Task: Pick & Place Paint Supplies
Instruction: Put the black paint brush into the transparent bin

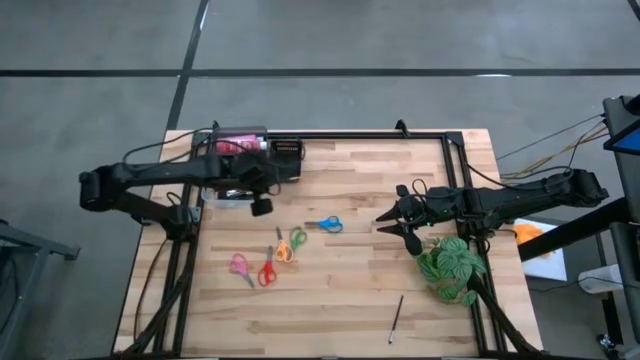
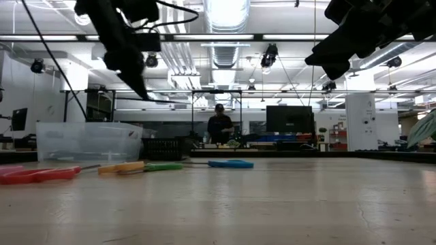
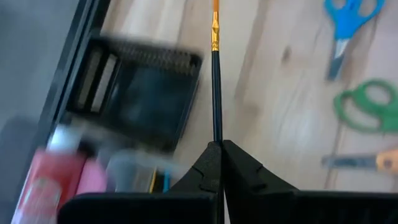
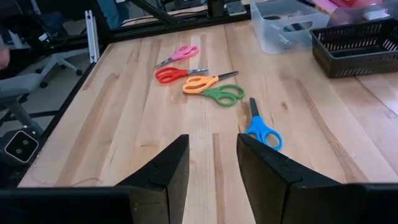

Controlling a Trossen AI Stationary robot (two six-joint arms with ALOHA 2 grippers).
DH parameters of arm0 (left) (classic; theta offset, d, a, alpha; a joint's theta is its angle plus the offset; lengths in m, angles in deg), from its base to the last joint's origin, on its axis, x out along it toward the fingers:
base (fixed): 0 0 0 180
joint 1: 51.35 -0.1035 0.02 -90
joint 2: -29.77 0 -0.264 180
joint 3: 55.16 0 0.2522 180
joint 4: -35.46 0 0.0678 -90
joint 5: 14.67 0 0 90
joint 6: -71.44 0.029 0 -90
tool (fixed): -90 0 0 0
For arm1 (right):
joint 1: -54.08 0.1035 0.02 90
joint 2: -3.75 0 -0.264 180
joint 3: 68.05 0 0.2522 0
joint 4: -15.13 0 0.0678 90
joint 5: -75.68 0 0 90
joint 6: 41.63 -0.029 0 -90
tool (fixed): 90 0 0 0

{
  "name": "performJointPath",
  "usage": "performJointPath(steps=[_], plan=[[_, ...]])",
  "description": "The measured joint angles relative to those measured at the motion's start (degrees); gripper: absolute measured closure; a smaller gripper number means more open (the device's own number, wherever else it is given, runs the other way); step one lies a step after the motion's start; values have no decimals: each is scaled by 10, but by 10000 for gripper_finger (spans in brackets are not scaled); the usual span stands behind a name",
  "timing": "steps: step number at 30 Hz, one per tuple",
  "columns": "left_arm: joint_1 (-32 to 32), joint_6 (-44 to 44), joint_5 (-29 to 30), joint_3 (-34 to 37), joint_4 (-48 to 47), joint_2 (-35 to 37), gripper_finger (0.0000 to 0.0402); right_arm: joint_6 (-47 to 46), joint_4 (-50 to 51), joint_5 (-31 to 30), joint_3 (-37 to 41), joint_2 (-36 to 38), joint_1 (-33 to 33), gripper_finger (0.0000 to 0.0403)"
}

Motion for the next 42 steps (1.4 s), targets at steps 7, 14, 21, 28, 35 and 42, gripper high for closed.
performJointPath(steps=[7, 14, 21, 28, 35, 42], plan=[[0, -61, 72, 0, -140, 48, 395, 0, 0, 0, 0, 0, 0, 269], [0, -75, 101, 1, -253, 53, 395, 0, 0, 0, 0, 0, 0, 269], [0, -115, 108, 9, -276, 53, 395, 0, 0, 0, 0, 0, 0, 269], [-1, -60, 131, 81, -227, 53, 395, 0, 0, 0, 0, 0, 0, 269], [-3, -28, 130, 94, -198, 53, 395, 0, 0, 0, 0, 0, 0, 269], [-4, -26, 128, 94, -195, 53, 395, 0, 0, 0, 0, 0, 0, 269]])
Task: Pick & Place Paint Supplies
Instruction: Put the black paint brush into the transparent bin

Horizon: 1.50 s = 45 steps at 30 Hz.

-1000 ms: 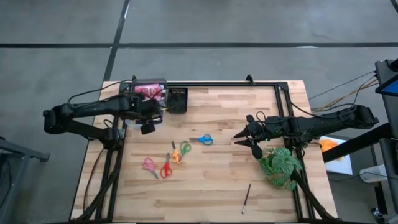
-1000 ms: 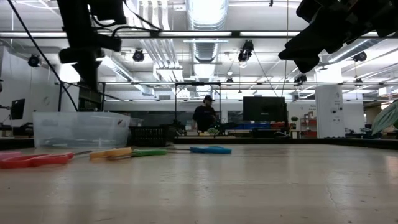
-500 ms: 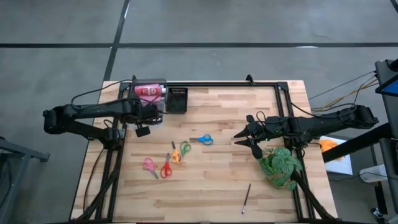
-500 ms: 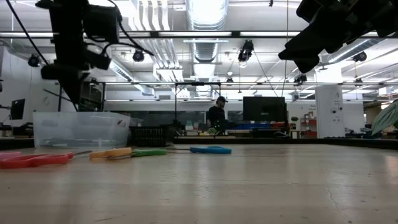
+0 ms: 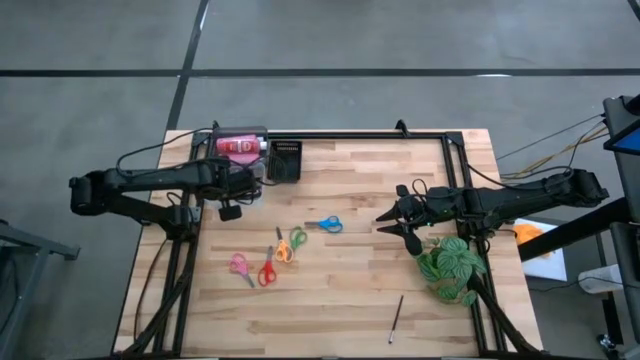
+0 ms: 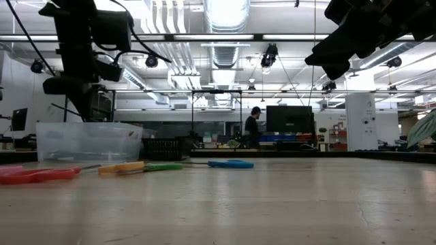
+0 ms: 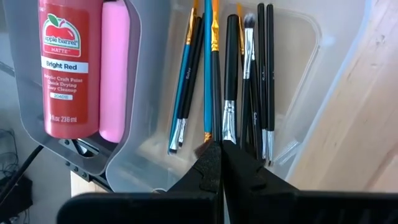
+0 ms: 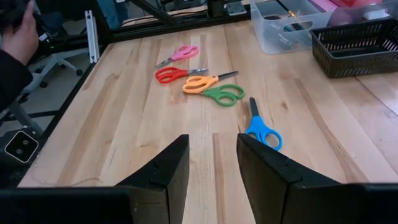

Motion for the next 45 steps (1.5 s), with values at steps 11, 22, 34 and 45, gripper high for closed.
performJointPath(steps=[11, 22, 34, 45], plan=[[0, 2, -3, 0, 5, 0, 387, 0, 0, 0, 0, 0, 0, 269], [0, 2, -3, 0, 6, 0, 315, 0, 0, 0, 0, 0, 0, 269], [0, -5, 0, -28, 9, 0, 307, 0, 0, 0, 0, 0, 0, 269], [3, -63, -116, -84, 147, 0, 306, 0, 0, 0, 0, 0, 0, 269]])
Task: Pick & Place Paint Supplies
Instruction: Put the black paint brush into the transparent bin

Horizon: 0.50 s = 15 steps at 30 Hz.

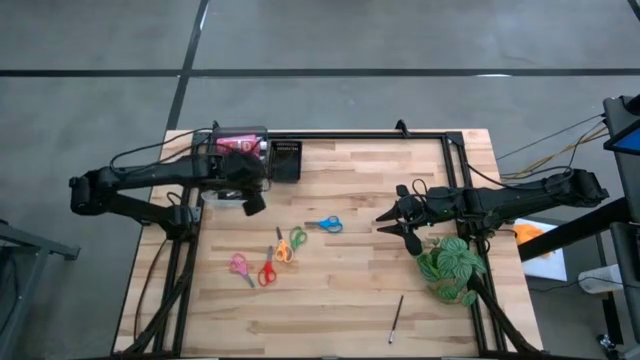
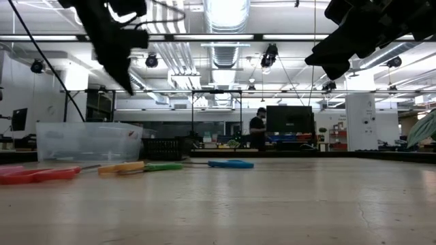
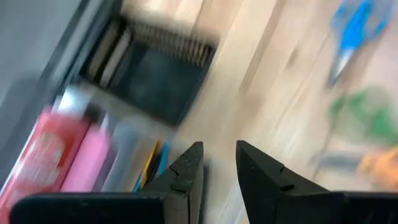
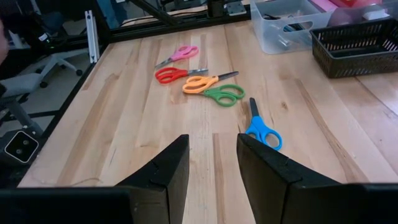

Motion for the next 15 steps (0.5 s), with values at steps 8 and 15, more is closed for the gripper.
performJointPath(steps=[8, 15], plan=[[31, 6, -125, 11, 265, 0, 306, 0, 0, 0, 0, 0, 0, 269], [74, 50, -159, 61, 470, 1, 306, 0, 0, 0, 0, 0, 0, 269]])
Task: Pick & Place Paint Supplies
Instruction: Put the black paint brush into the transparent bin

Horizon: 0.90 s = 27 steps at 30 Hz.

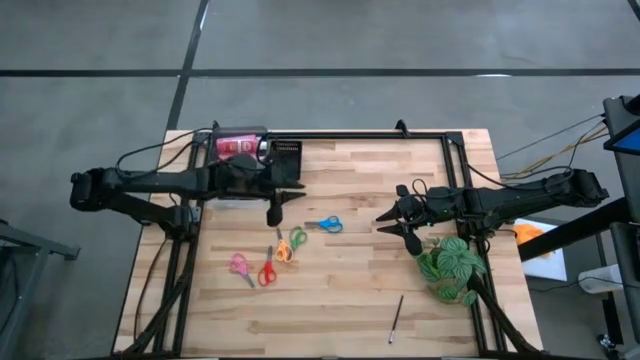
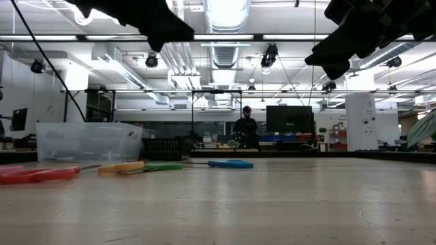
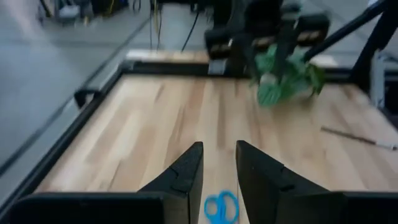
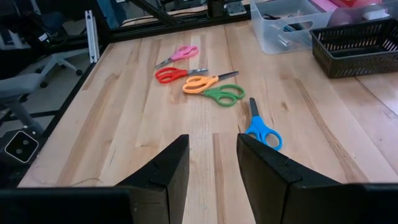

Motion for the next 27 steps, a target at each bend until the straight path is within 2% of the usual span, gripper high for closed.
performJointPath(steps=[7, 18, 27], plan=[[18, 28, -23, 68, 105, 46, 306, 0, 0, 0, 0, 0, 0, 269], [17, 35, -23, 100, 99, 130, 306, 0, 0, 0, 0, 0, 0, 269], [17, 27, -23, 100, 95, 140, 306, 0, 0, 0, 0, 0, 0, 269]])
